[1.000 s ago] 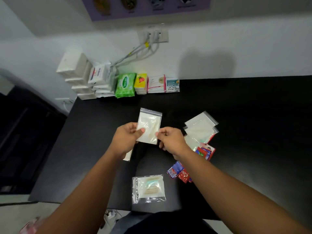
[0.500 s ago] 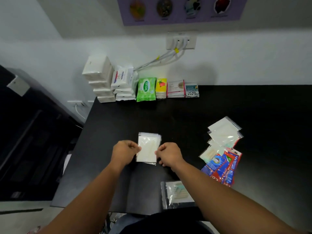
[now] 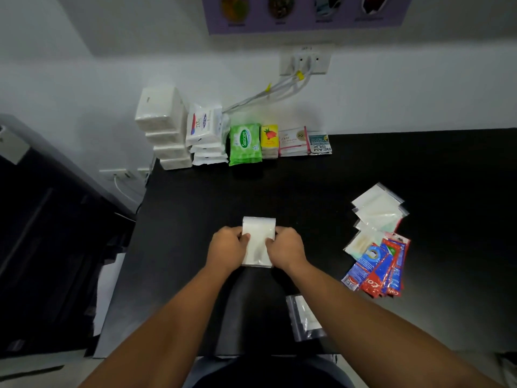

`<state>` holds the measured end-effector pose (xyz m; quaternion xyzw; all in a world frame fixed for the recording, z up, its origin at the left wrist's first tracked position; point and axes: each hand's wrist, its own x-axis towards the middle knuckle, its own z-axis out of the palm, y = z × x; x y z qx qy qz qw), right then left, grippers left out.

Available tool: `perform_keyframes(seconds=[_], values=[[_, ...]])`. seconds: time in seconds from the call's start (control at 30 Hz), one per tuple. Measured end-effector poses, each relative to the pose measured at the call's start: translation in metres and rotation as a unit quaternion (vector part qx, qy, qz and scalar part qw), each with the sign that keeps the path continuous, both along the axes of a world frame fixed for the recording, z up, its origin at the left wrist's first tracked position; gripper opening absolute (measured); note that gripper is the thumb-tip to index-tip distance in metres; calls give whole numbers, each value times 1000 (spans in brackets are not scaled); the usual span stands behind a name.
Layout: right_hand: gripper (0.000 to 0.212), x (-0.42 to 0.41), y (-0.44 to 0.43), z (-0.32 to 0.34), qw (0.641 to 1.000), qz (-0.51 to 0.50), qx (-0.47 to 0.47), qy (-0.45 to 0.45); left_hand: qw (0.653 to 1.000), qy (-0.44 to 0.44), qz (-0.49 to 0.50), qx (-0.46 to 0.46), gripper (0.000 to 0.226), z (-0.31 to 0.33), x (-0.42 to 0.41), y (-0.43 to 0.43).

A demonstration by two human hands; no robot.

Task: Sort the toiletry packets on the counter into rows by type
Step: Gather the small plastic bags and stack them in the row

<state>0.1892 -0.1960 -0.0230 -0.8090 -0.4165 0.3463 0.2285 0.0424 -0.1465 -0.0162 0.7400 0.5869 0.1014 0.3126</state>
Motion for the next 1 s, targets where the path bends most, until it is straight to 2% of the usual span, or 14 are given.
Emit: perform_keyframes(seconds=[0.17, 0.33, 0.43, 0.63, 0.83, 1.0], values=[[18, 5, -3, -1, 999, -13, 17, 42, 1000, 16, -1, 25, 24, 5, 2, 2], [45, 34, -12, 0, 993, -59, 41, 96, 995, 32, -2, 91, 44, 23, 31, 4], [39, 69, -21, 5, 989, -96, 70, 83, 992, 9, -27, 122, 41, 36, 67, 4], [28, 163, -50, 16, 981, -164, 99, 39, 985, -64, -146, 59, 31, 39, 167, -10], [28, 244, -88, 11, 978, -197, 59, -17, 980, 5, -192, 45, 38, 16, 255, -29], [26, 280, -95, 9, 982, -184, 26, -39, 981, 62, -185, 17, 60, 6, 297, -28]])
